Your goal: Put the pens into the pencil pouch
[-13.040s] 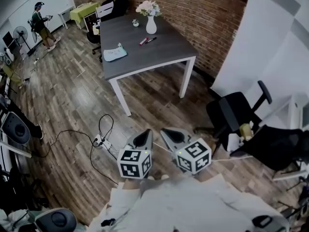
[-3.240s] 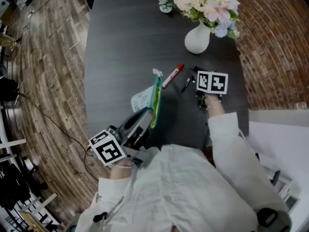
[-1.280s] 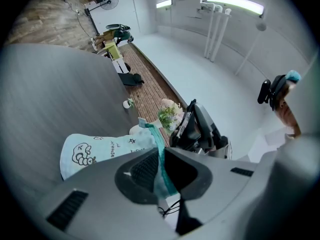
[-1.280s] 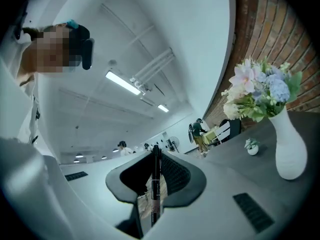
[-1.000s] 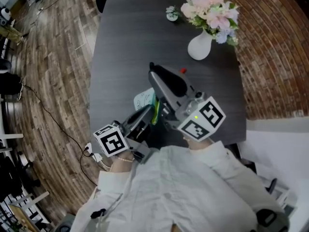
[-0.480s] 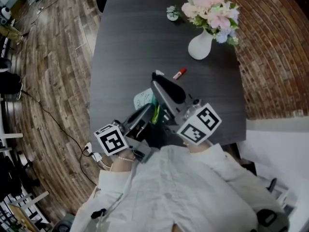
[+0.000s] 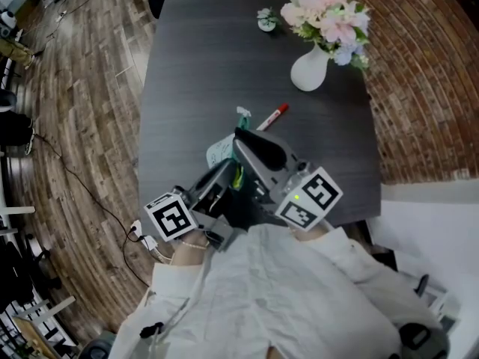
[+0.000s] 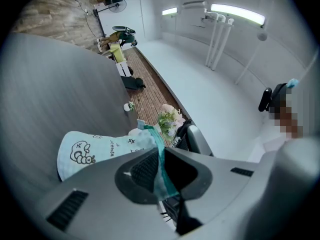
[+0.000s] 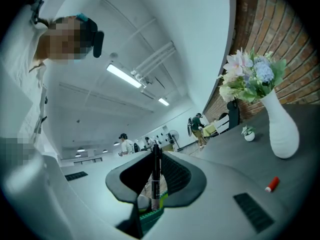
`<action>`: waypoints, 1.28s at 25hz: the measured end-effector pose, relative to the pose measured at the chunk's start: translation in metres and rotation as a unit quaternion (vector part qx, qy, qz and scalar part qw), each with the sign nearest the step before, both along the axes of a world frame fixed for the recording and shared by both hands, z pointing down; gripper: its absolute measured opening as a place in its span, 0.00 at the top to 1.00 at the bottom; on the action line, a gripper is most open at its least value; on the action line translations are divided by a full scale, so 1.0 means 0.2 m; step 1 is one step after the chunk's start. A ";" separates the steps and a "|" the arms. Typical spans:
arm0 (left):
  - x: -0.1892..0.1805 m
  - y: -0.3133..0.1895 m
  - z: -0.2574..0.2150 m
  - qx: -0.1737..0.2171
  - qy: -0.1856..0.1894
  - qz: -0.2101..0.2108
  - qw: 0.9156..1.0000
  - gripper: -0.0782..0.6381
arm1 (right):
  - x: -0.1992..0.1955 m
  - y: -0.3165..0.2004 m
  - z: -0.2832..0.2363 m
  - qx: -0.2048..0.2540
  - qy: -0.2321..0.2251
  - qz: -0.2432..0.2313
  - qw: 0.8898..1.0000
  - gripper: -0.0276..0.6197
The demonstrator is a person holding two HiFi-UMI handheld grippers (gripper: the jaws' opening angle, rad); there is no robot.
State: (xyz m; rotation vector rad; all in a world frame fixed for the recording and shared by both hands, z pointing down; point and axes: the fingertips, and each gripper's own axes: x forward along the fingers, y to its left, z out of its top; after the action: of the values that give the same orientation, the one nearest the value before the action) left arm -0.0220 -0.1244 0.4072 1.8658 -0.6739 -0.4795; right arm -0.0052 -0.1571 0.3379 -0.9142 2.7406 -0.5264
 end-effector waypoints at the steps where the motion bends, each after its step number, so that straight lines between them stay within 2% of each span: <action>1: 0.00 0.00 0.00 0.000 0.000 0.000 1.000 0.84 | 0.00 0.01 0.00 0.002 0.002 -0.004 1.000 0.87; 14: -0.01 -0.01 -0.02 0.009 -0.005 -0.002 1.000 0.84 | 0.00 0.08 0.07 -0.004 0.029 -0.028 0.999 0.87; 21: 0.00 -0.01 -0.03 0.014 -0.006 0.001 1.000 0.84 | 0.01 0.09 0.07 0.004 0.040 -0.025 0.999 0.87; 28: 0.00 -0.01 -0.03 0.016 -0.009 0.001 1.000 0.84 | 0.05 0.06 0.04 0.001 0.030 -0.014 0.999 0.81; 32: 0.01 -0.01 -0.03 0.015 -0.001 0.002 1.000 0.84 | 0.13 -0.01 0.08 -0.011 0.031 0.014 0.999 0.82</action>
State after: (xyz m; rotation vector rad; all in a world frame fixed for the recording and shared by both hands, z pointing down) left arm -0.0209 -0.1254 0.4004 1.8950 -0.6677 -0.4883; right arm 0.0204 -0.1591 0.3534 -0.9898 2.7779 -0.5318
